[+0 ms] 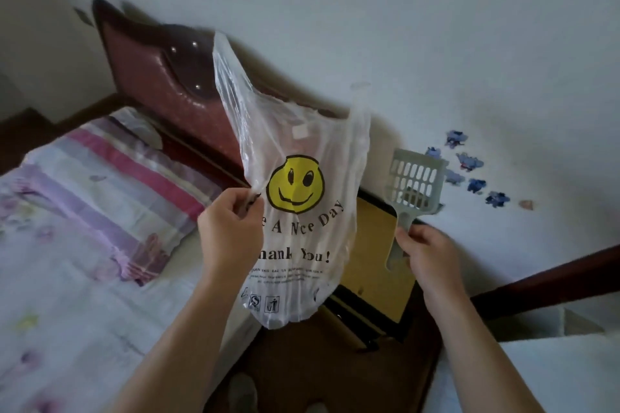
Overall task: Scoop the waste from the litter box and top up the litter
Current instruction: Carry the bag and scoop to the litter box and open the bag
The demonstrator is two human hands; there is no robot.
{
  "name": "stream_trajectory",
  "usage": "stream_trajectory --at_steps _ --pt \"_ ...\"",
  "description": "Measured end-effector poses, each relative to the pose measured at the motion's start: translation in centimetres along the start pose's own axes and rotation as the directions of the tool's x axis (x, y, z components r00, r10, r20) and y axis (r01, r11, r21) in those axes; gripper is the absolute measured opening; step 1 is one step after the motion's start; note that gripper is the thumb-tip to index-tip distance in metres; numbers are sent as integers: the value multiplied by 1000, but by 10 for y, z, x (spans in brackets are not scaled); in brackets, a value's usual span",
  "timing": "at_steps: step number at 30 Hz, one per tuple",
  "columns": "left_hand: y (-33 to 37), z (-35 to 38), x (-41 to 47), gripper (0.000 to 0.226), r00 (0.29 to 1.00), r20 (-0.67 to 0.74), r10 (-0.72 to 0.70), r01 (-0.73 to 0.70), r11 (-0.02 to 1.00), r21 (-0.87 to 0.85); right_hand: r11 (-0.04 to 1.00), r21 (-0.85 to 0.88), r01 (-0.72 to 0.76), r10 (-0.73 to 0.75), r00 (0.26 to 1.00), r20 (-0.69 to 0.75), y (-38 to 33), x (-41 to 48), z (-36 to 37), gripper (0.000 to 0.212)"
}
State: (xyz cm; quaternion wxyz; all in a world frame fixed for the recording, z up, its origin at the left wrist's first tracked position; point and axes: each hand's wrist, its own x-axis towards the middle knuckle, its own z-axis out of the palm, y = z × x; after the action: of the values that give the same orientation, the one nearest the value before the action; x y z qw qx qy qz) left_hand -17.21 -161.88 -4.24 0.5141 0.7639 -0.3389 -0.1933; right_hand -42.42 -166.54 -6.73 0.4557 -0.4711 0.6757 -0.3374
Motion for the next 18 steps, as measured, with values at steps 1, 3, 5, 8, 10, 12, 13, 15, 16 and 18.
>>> stream_trajectory --at_steps 1,3,5,8,10,12,13,15,16,18 --pt "-1 -19 -2 4 999 -34 -6 6 1000 -5 1000 -11 22 -22 999 40 -10 -8 10 13" --pt "-7 -60 -5 3 993 -112 -26 24 1000 -16 997 -28 66 -62 990 125 -30 -25 34 14" --pt "-16 -106 -8 5 979 -197 -53 50 998 -23 994 -38 107 -97 973 211 -51 -46 66 14" --pt "-38 -179 -12 6 943 -319 -96 86 995 -44 980 -57 191 -163 931 326 -79 -80 124 15" --pt "-55 -229 -15 5 908 -403 -117 97 993 -68 968 -53 244 -207 902 379 -92 -107 164 15" --pt "-74 -281 -22 4 870 -477 -122 97 992 -78 952 -50 303 -252 865 433 -103 -138 204 15" --pt "-84 -308 -26 4 852 -509 -123 96 992 -80 944 -42 326 -269 840 470 -107 -156 225 15" --pt "-106 -360 -38 3 805 -580 -129 101 992 -80 932 -20 362 -295 787 542 -113 -194 266 14" --pt "-116 -386 -46 3 775 -617 -135 111 991 -77 925 -7 380 -307 759 574 -115 -214 288 13" --pt "-136 -436 -64 3 709 -691 -144 139 988 -64 910 13 414 -326 697 638 -116 -254 331 13"
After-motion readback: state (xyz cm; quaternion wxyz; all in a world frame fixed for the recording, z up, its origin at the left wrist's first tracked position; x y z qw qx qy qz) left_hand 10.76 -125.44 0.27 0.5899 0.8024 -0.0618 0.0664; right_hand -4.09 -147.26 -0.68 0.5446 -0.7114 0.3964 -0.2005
